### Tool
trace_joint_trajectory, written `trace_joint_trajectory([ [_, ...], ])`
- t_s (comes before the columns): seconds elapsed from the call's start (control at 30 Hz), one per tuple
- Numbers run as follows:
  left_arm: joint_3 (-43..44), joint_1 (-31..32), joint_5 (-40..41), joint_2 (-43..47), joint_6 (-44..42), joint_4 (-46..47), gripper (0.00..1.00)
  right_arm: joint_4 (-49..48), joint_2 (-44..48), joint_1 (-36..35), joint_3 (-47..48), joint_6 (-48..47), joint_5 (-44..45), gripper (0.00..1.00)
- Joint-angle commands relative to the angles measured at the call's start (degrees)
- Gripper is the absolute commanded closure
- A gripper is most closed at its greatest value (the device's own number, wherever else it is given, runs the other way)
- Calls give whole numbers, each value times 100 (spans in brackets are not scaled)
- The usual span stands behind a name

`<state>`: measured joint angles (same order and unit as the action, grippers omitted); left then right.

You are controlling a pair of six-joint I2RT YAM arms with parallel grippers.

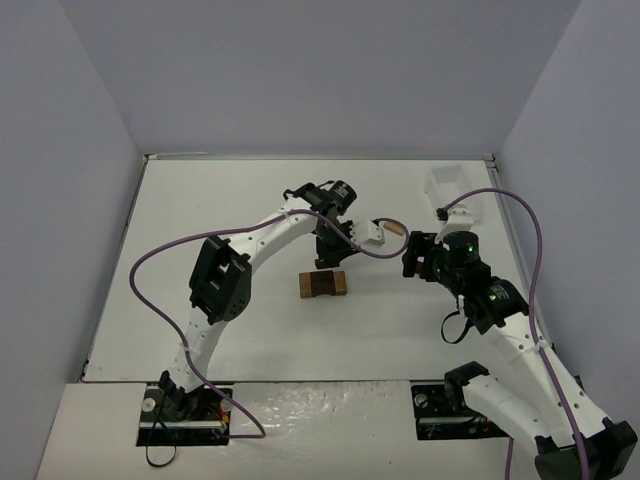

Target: Build the wood block tower

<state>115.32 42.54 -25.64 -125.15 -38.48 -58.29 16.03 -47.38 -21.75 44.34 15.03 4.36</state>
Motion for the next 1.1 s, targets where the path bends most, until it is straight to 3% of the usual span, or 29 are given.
trace_joint_trajectory([
  [0.0,372,113,18,30,-56,-58,100,-162,70,13,32,78,83,26],
  [0.6,536,297,146,-211,163,-59,100,9,176,21,38,305,480,24],
  [1.07,595,343,187,-279,255,-50,100,941,9,13,332,755,490,19],
])
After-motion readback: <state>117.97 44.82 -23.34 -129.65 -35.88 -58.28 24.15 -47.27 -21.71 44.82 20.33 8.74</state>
